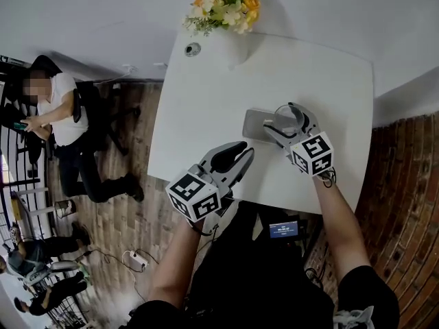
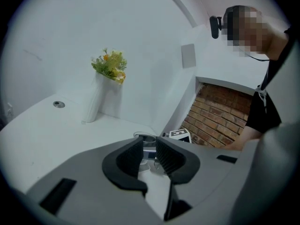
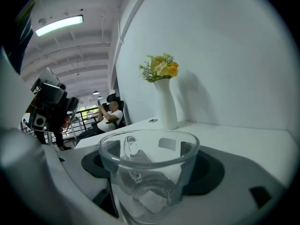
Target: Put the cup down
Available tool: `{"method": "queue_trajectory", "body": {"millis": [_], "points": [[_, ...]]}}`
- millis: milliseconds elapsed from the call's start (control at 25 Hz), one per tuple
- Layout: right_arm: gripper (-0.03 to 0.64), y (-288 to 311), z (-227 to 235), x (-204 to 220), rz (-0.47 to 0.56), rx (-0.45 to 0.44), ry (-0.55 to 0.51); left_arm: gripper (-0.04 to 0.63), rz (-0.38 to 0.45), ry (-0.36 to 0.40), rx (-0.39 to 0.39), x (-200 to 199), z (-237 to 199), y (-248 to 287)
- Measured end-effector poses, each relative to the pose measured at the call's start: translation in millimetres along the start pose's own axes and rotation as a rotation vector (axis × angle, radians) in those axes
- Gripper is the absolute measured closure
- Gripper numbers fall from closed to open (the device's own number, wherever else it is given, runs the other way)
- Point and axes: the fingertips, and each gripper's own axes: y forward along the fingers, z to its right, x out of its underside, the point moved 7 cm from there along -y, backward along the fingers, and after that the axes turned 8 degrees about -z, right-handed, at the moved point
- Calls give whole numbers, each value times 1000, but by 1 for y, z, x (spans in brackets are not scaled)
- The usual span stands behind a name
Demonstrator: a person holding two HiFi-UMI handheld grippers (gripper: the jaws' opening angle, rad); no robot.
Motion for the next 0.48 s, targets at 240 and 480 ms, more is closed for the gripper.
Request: {"method": "queue_trajectory", "body": {"millis": [240,480], "points": [[189,9,-1,0,19,16,-26,508,16,-34,-21,2,-4,-4],[189,6,-4,3,28,36,-80,508,24,-36,-8,-1,-2,2]]}}
